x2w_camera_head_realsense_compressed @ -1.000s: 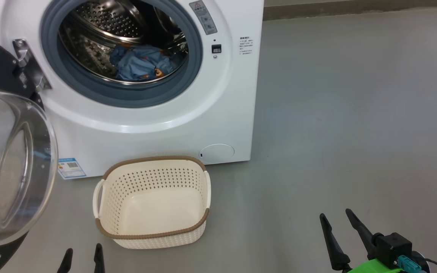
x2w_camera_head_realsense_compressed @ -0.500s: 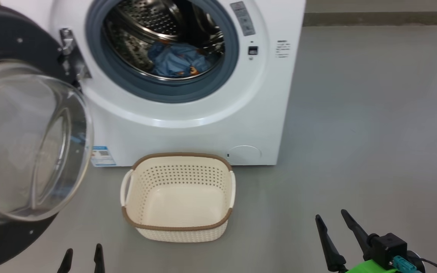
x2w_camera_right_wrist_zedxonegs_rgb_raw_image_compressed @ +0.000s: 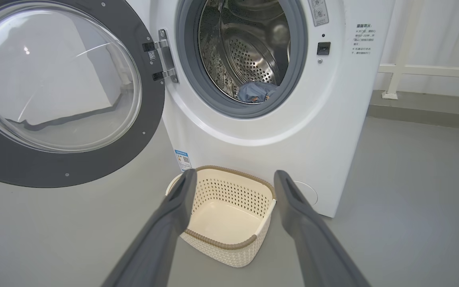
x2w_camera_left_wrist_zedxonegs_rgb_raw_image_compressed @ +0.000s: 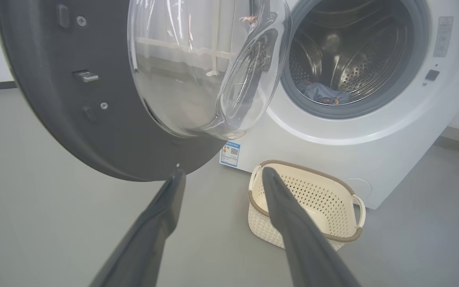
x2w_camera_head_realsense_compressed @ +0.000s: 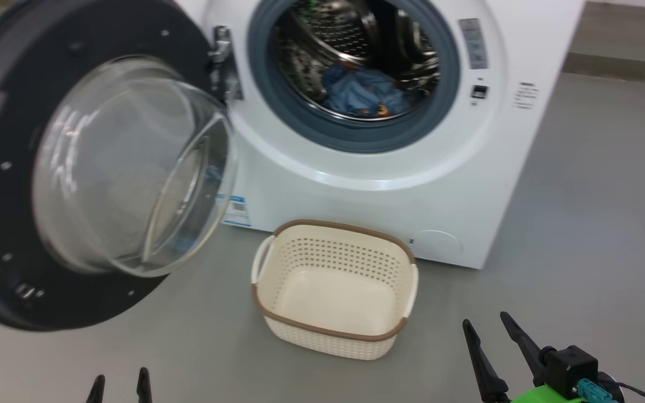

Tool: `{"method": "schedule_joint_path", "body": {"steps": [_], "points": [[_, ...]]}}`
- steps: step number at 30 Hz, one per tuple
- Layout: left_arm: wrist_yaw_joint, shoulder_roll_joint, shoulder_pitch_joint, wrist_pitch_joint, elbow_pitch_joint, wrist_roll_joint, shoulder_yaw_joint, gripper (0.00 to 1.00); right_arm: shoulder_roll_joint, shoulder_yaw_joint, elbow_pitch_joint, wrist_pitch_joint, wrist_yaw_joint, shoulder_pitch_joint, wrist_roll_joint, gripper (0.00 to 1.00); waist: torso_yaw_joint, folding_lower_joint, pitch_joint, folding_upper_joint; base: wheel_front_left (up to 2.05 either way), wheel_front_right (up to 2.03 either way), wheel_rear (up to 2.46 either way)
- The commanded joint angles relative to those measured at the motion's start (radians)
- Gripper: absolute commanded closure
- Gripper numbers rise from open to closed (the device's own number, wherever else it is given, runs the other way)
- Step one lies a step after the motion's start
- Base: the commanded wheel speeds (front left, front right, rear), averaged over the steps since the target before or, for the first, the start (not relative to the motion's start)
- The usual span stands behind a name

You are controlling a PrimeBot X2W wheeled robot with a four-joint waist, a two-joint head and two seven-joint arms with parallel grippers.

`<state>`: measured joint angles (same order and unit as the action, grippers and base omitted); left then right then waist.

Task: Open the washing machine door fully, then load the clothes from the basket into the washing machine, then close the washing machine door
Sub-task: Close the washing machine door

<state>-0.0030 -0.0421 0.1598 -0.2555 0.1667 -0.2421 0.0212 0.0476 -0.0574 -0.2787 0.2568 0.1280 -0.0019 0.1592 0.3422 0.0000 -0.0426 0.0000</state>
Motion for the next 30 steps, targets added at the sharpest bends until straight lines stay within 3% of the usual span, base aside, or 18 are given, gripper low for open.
{"method": "schedule_joint_path", "body": {"steps": [1, 8, 25, 26, 27, 28, 29, 30], "points": [[0.006, -0.008, -0.016, -0.006, -0.023, 0.015, 0.038, 0.00, 0.003, -0.031, 0.019, 0.005, 0.003, -0.036, 0.003, 0.00, 0.102, 0.0000, -0.018, 0.0000, 0.00, 0.00, 0.00], [0.017, -0.008, -0.011, -0.006, -0.046, -0.002, 0.068, 0.00, 0.003, -0.073, 0.003, 0.005, 0.003, -0.080, 0.003, 0.00, 0.151, 0.0000, 0.009, 0.0000, 0.00, 0.00, 0.00], [0.029, -0.008, 0.001, -0.006, -0.074, -0.020, 0.093, 0.00, 0.003, -0.112, -0.030, 0.005, 0.003, -0.126, 0.008, 0.00, 0.162, 0.0000, 0.024, 0.0000, 0.00, 0.00, 0.00], [0.027, -0.008, 0.002, -0.006, -0.072, -0.023, 0.092, 0.16, 0.003, -0.111, -0.030, 0.005, 0.003, -0.125, 0.008, 0.00, 0.162, 0.0000, 0.024, 0.0000, 0.00, 0.00, 0.00], [0.026, -0.008, 0.002, -0.006, -0.070, -0.024, 0.092, 0.59, 0.003, -0.110, -0.029, 0.005, 0.003, -0.123, 0.008, 0.00, 0.161, 0.0000, 0.024, 0.0000, 0.00, 0.00, 0.00], [0.024, -0.008, 0.003, -0.006, -0.068, -0.026, 0.092, 0.82, 0.003, -0.108, -0.028, 0.005, 0.003, -0.121, 0.008, 0.00, 0.161, 0.0000, 0.023, 0.0000, 0.00, 0.00, 0.00], [0.023, -0.008, 0.003, -0.006, -0.067, -0.033, 0.092, 1.00, 0.003, -0.107, -0.028, 0.005, 0.003, -0.118, 0.008, 0.00, 0.161, 0.0000, 0.023, 0.0000, 0.00, 0.00, 0.00], [0.022, -0.008, 0.003, -0.006, -0.066, -0.036, 0.093, 1.00, 0.003, -0.105, -0.027, 0.005, 0.003, -0.116, 0.007, 0.00, 0.161, 0.0000, 0.023, 0.0000, 0.00, 0.00, 0.00]]}}
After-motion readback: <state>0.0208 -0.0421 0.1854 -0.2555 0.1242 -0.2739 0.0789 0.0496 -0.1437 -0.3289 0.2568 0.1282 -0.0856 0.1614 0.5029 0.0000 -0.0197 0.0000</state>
